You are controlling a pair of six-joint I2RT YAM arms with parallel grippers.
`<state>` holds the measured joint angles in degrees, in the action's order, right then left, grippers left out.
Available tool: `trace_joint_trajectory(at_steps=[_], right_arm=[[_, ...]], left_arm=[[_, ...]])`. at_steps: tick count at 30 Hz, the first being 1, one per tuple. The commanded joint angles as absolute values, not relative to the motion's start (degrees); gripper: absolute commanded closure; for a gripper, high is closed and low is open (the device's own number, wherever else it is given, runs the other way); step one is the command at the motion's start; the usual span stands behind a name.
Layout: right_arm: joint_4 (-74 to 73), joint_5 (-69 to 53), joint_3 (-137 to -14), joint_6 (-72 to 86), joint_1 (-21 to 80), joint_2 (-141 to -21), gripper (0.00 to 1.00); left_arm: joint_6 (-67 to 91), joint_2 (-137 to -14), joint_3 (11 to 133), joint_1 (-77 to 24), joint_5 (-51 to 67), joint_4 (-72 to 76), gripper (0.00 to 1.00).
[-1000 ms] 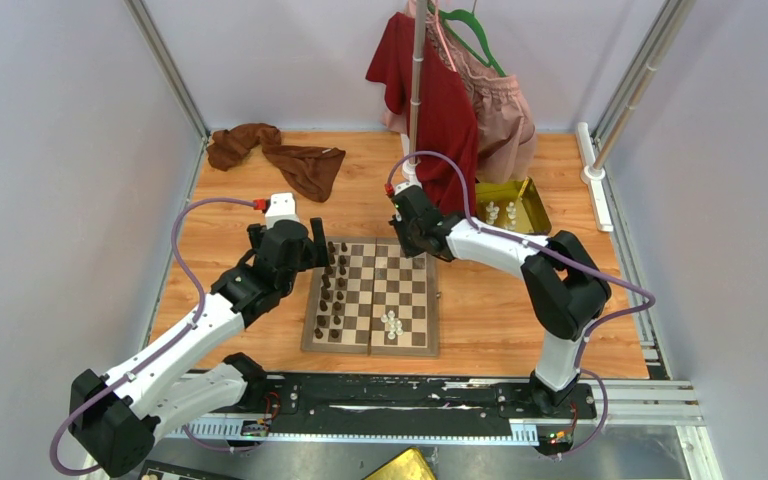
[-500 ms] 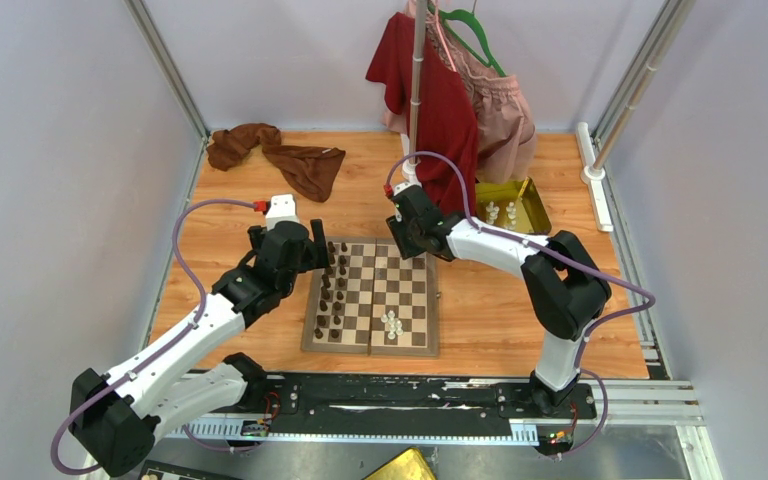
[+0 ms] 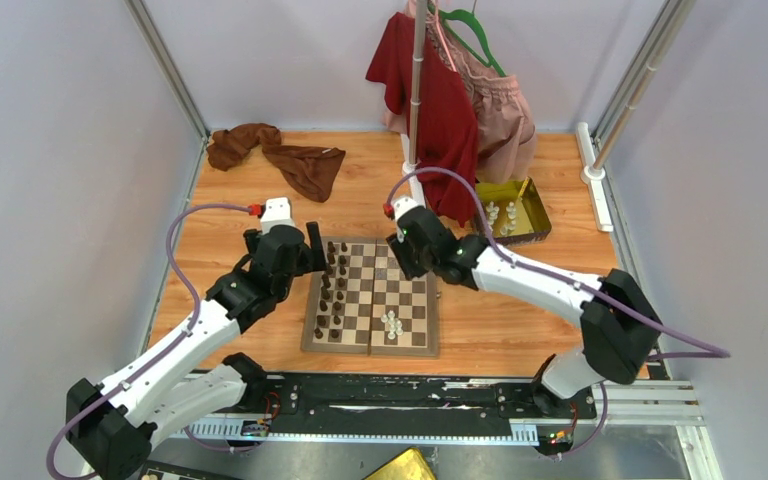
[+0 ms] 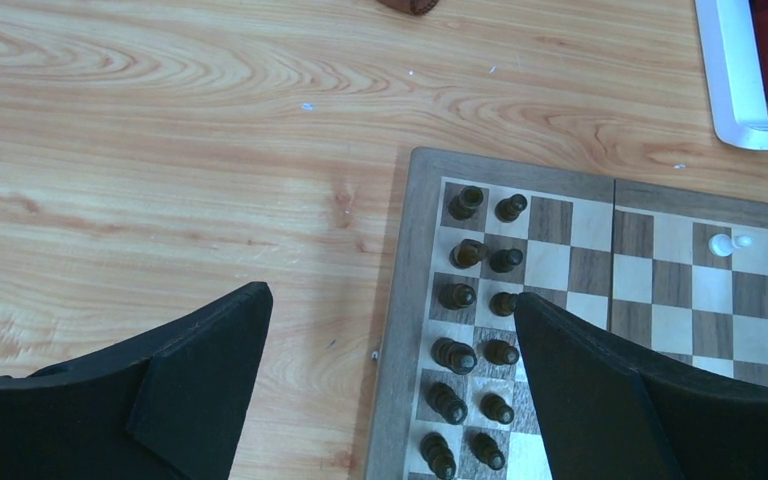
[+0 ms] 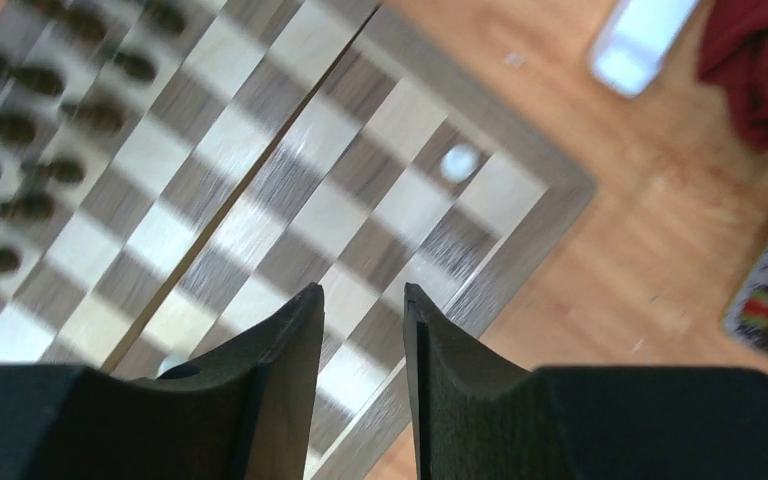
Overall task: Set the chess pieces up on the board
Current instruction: Pick up the chess piece from the storage box.
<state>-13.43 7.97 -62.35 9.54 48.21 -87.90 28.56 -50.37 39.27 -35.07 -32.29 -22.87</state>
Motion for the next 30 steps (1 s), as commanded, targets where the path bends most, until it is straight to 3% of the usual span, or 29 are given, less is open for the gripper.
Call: trace_joint_trajectory(at_steps=[1,5,12,30], right_arm=[[-16.91,9.50,-55.40,11.86,54.55,-82.56,0.62],[-16.96,9.24,-50.11,14.11,58.86,-77.92,0.69],[-16.87,8.28,-45.39,16.36,62.09,-73.19,0.71],[-15.49,6.42,-48.52,16.74,66.52,-78.49,0.71]], left_arm=[[29.26,-49.21,37.79,-35.52,-33.60,-23.03,0.00],[29.37,-49.40,37.51,-35.58,-33.32,-23.01,0.00],[29.87,-49.62,37.18,-35.59,-32.99,-22.54,0.00],[30.33,-51.01,37.05,-35.53,-32.78,-21.67,0.00]])
